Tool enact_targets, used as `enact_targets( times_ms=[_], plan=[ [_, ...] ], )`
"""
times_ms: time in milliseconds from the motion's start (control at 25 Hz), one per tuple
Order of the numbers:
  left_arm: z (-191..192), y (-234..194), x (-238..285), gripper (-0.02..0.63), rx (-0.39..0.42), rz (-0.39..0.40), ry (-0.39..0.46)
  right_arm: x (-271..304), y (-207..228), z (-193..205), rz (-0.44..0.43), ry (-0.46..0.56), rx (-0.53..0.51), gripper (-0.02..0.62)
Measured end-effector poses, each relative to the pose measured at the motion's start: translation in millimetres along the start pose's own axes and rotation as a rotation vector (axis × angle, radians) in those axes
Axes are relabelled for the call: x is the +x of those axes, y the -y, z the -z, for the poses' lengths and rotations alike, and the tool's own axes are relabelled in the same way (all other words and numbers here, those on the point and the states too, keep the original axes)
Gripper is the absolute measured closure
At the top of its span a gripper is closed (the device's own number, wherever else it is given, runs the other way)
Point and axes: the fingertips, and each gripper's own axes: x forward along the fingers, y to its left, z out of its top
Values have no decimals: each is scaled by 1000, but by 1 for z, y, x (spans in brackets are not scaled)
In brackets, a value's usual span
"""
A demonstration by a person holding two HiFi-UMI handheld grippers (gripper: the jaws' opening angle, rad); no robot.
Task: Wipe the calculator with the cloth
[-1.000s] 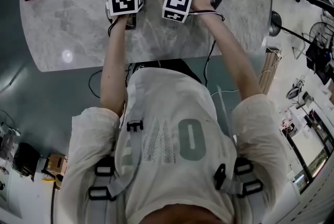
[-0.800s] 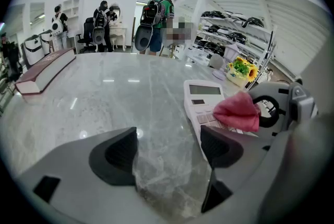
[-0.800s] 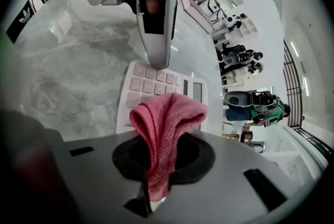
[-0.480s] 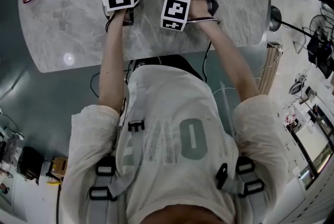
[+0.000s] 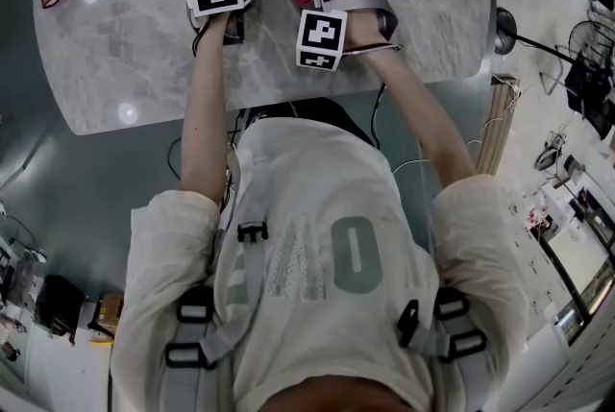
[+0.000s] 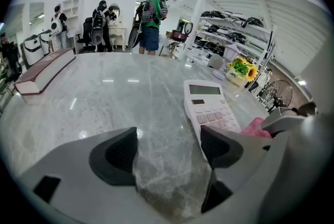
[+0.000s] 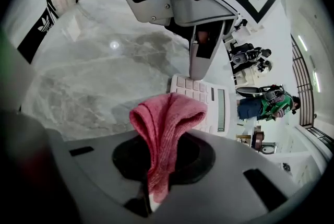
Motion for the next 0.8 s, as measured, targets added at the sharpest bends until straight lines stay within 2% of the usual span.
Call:
enact_targets(
  times_ms=[360, 520, 600, 800],
  plan=[
    [0, 2, 1, 229, 0, 1, 3, 1, -3, 1, 9, -3, 1, 543],
    [0, 2, 1, 229, 0, 2, 4, -1, -2, 2, -18, 14, 17, 543],
    [1, 1, 1, 229, 0, 3, 4, -4, 13, 2, -9, 28, 54, 543],
    [1, 1, 1, 229, 2, 3, 7, -11, 81, 1, 110, 37, 75, 543]
  ],
)
